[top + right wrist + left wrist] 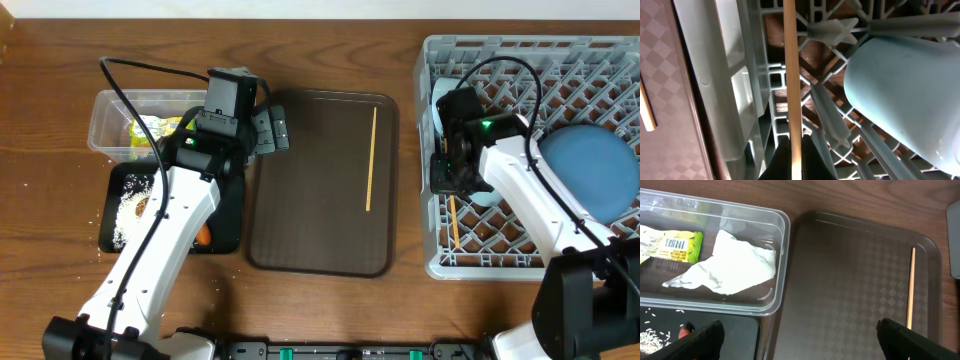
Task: Sort waste into correct bins and load items into the dishwasher rack
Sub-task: 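Release the chopstick upright along the rack's left edge, then move the right gripper left over the remaining chopstick on the tray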
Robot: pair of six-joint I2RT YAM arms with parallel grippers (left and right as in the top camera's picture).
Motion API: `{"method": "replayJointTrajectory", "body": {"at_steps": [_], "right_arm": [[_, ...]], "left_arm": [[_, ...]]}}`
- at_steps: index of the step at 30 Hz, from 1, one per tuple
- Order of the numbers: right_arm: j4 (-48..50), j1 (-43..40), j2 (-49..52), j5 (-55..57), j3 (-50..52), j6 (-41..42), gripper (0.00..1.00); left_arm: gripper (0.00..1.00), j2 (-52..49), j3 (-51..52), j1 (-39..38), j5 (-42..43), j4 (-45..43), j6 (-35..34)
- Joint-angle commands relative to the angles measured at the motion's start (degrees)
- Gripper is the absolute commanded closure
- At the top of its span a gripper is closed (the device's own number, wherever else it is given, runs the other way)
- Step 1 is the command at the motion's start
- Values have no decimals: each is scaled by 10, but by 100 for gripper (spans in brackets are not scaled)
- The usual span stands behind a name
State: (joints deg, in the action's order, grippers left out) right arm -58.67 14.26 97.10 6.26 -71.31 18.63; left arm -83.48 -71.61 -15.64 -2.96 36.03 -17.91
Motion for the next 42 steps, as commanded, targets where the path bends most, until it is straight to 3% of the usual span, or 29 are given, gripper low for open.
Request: {"method": "replayJointTrajectory", "body": {"at_steps": [1,23,27,31,36,42], "right_arm": [[5,-5,-4,7,5,-7,99],[78,-3,-4,-20,47,-31,99],[88,-3,-4,-20,50,-31,89],[88,-3,-4,-18,50,-31,69],[79,-4,-6,-18,30,-31,71],[24,-2,-19,-29,-64,-30,67]], "left_arm": [[2,-1,-5,-1,0,2,7],[2,-1,-5,-1,0,2,7],[2,-1,-5,-1,0,2,7],[2,-1,-5,-1,0,2,7],[2,-1,-5,-1,0,2,7],[2,-1,-5,-1,0,2,7]]}}
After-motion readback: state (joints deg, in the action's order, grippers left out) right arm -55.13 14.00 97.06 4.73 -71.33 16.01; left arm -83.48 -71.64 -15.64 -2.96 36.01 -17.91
